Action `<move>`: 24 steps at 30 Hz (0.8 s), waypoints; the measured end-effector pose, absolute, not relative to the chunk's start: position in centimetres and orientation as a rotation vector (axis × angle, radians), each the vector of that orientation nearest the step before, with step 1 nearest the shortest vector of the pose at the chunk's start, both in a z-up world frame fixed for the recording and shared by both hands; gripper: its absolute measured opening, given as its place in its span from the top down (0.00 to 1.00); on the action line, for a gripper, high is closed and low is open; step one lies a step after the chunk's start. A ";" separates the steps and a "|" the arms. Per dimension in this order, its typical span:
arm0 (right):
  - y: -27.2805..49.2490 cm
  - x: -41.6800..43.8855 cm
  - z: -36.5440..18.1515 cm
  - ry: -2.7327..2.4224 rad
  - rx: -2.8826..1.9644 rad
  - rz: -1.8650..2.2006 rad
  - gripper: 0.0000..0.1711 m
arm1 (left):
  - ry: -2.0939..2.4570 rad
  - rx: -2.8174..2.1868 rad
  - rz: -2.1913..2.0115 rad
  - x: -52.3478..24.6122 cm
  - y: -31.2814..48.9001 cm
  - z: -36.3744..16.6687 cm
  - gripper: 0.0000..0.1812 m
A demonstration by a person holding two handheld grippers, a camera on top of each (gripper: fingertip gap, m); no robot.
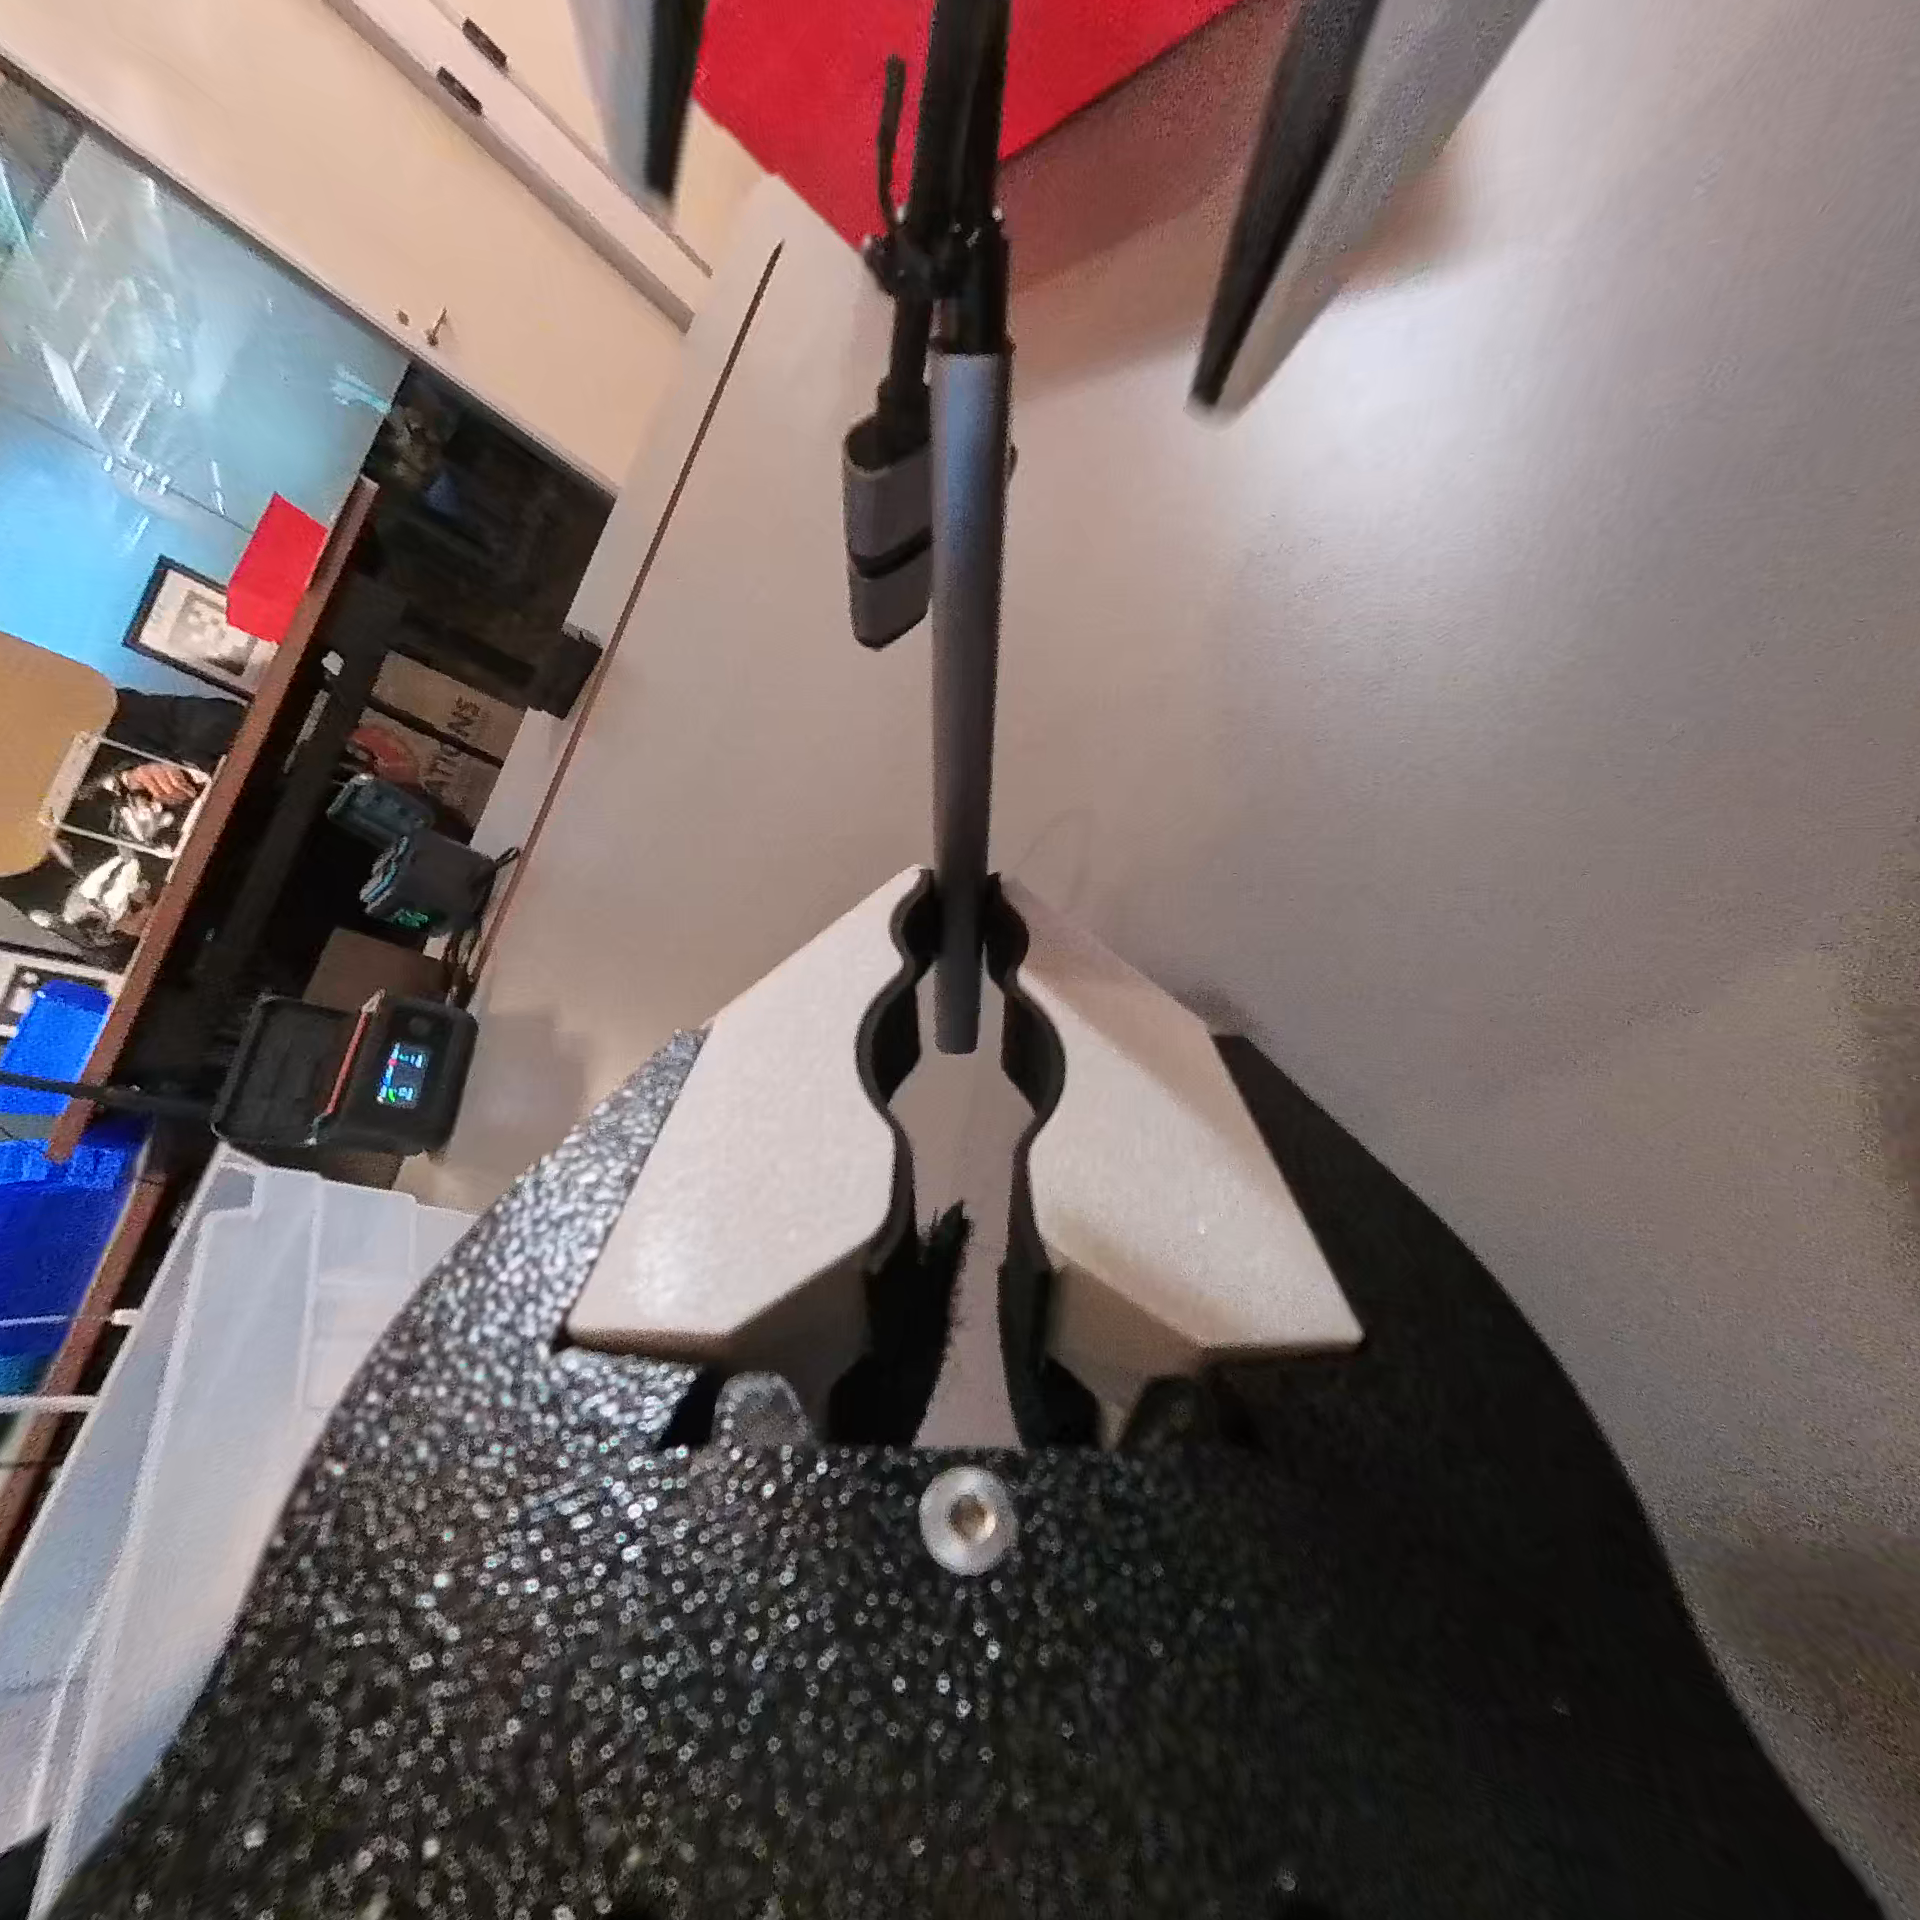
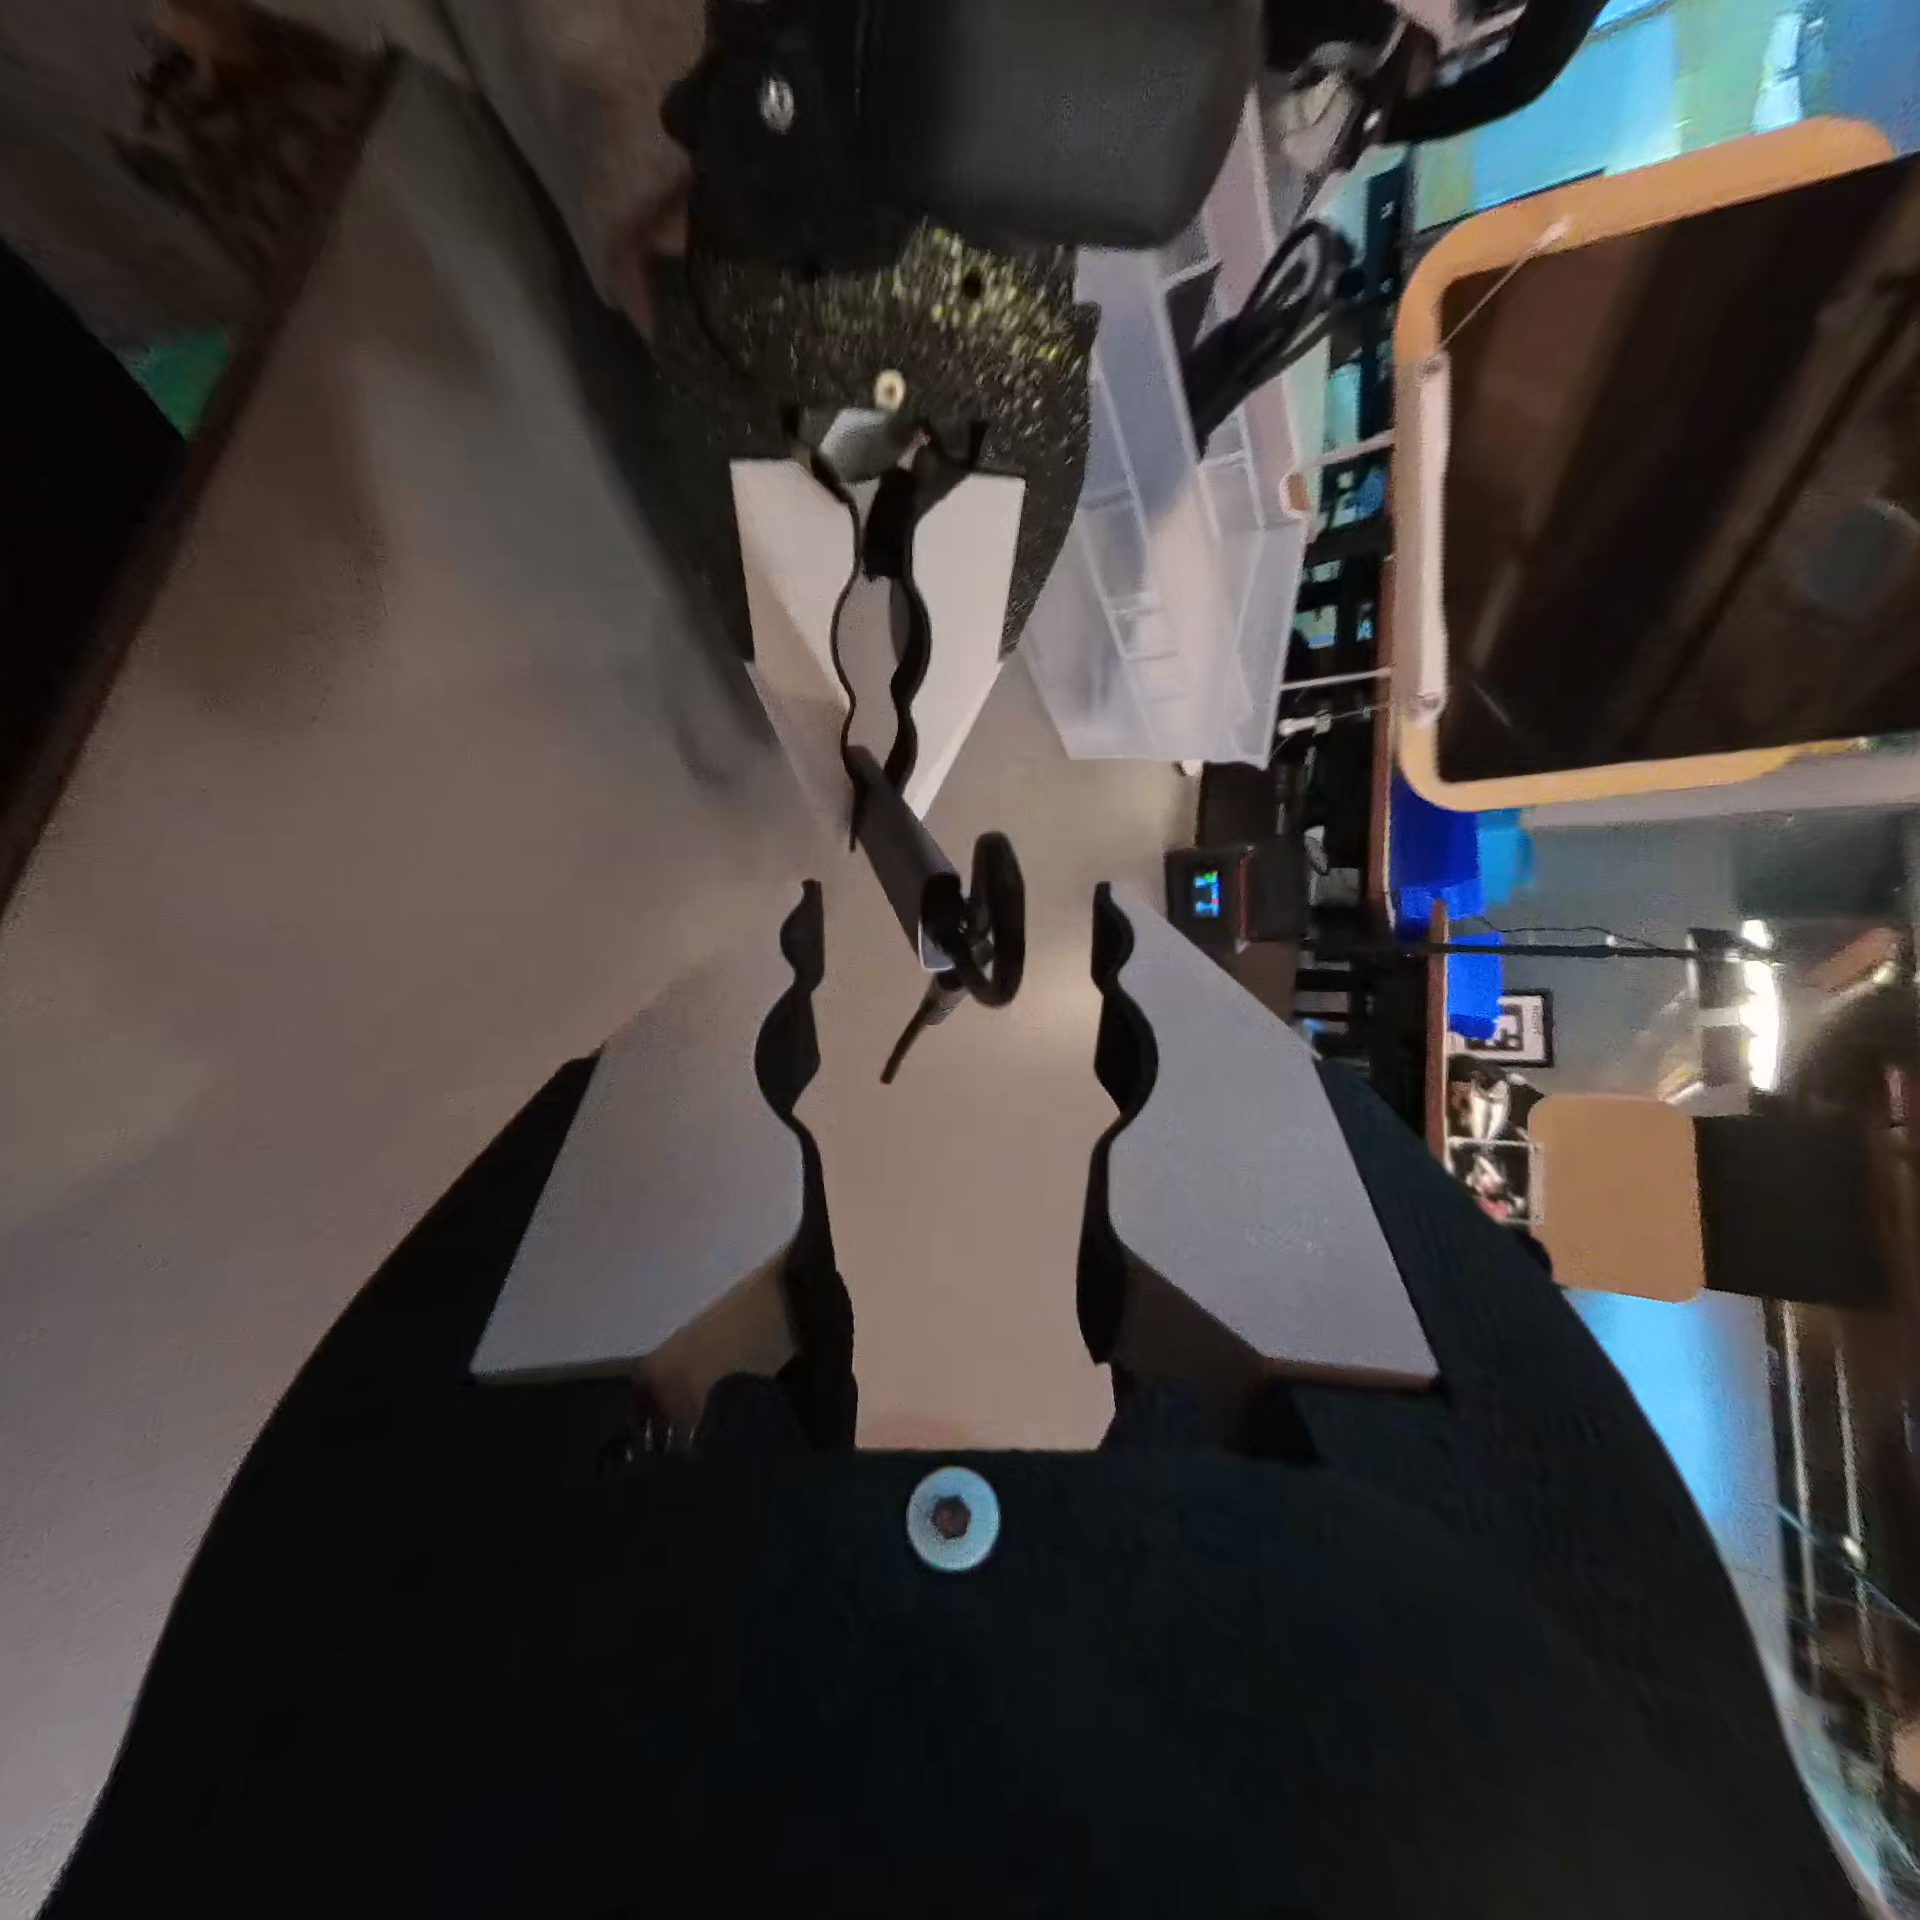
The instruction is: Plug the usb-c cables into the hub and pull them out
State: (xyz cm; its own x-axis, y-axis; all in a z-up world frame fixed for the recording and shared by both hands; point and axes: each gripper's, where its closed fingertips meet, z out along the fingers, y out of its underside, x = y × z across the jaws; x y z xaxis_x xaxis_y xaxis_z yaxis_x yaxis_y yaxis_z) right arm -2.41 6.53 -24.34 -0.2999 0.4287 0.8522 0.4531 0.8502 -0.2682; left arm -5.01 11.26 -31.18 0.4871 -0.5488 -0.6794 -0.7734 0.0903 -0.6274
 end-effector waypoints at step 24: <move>35.0 23.3 -17.3 -1.315 -1.872 -0.254 0.94 | 0.968 -1.457 0.217 -6.1 11.6 -27.1 0.89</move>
State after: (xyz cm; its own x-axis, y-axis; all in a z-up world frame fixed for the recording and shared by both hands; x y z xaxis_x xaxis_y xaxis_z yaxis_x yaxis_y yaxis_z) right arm 23.31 35.03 -17.29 0.4356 0.6922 0.5754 0.8569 -0.1231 -0.5006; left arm -6.05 11.59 -27.08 0.6227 -0.4196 -0.6604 -0.6613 0.1689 -0.7309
